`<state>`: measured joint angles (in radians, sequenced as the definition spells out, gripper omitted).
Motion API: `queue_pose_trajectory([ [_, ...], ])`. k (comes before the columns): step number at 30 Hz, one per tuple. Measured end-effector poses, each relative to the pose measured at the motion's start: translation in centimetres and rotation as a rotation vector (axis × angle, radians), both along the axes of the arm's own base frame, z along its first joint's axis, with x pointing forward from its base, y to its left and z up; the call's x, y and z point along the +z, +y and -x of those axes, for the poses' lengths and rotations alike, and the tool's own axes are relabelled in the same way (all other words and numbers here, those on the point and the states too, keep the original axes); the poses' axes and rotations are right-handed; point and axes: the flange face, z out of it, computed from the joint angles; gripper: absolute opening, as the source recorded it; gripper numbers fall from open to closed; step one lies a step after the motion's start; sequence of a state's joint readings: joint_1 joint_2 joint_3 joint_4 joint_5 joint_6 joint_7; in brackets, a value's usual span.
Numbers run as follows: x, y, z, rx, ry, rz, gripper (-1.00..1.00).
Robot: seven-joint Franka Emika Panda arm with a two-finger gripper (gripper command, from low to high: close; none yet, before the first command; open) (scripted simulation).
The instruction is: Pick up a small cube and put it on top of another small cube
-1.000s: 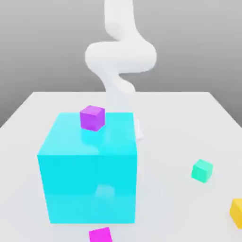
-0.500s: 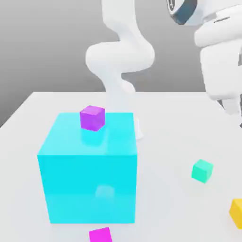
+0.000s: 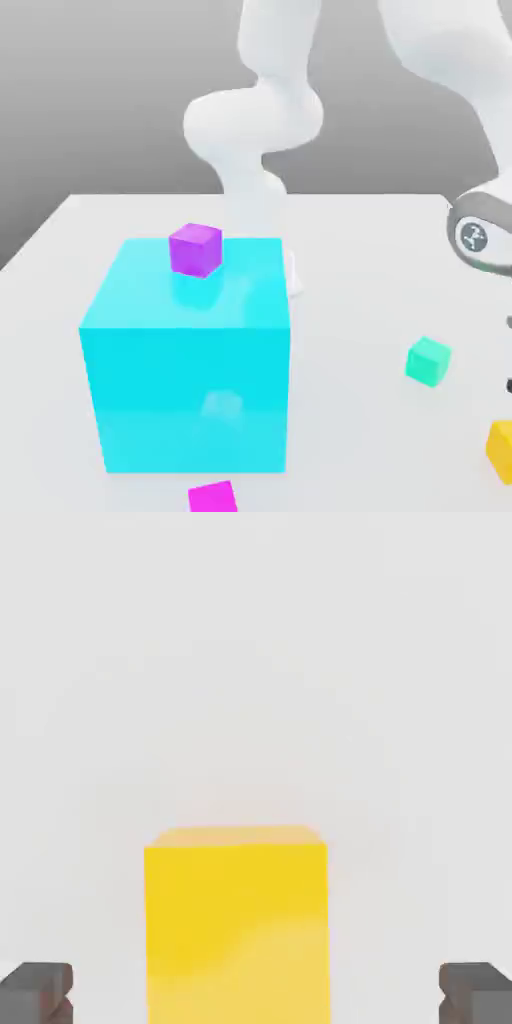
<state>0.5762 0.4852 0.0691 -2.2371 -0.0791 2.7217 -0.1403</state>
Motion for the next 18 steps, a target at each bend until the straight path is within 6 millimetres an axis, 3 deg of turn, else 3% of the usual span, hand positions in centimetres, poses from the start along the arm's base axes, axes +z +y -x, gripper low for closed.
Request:
queue_pose_trajectory([
  [1, -1.1, 0.0, 0.1, 0.001, 0.001, 0.000, -1.00],
  [7, -1.7, 0.0, 0.1, 0.002, 0.002, 0.002, -1.00],
  [9, -0.3, 0.0, 0.1, 0.003, 0.002, 0.002, -1.00],
  [12, 3.7, 0.0, 0.1, 0.004, 0.003, 0.002, -1.00],
  [18, 7.4, -1.6, 5.8, 0.168, 0.001, 0.008, -1.00],
])
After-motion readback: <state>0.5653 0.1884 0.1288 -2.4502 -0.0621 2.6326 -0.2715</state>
